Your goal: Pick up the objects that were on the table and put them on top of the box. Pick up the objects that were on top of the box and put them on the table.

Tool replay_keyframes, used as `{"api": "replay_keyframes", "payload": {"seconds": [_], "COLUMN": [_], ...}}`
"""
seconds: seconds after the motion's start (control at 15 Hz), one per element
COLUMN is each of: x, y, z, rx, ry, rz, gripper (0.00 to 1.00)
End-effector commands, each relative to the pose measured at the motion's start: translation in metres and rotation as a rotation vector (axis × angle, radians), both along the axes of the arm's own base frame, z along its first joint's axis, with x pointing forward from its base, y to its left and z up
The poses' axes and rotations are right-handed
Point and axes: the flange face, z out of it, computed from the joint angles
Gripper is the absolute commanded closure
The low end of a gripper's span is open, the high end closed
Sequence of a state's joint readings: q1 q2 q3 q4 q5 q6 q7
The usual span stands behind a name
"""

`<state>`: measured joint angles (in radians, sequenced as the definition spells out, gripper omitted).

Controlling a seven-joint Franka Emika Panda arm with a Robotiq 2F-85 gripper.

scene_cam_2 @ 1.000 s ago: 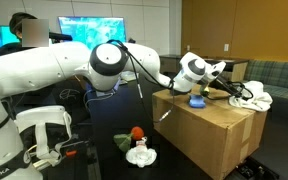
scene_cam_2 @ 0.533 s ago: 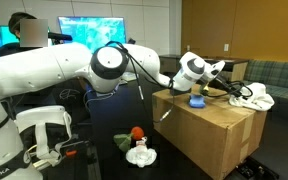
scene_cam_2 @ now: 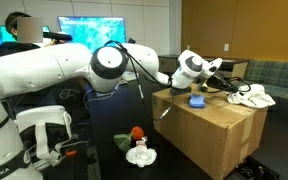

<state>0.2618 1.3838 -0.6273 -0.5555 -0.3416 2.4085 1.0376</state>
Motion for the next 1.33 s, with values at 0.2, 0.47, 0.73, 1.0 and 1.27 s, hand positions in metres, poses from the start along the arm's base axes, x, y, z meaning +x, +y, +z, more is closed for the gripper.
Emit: {"api": "replay_keyframes", "payload": {"seconds": [0.2, 0.47, 0.73, 1.0, 1.27], "x": [0.004, 0.004, -0.002, -0.016, -0.041], "y": [0.003, -0.019, -0.062, -0.118, -0.165], "z": [0.068, 0.118, 0.156, 0.183, 0.19], "rx": [0.017, 0.06, 0.113, 0.163, 0.209], "ry": [-0.067, -0.054, 0.031, 0.116, 0.213], "rz": [0.024, 0.045, 0.073, 0.08, 0.095], "gripper": [0.95, 0.95, 0.95, 0.95, 0.95]}}
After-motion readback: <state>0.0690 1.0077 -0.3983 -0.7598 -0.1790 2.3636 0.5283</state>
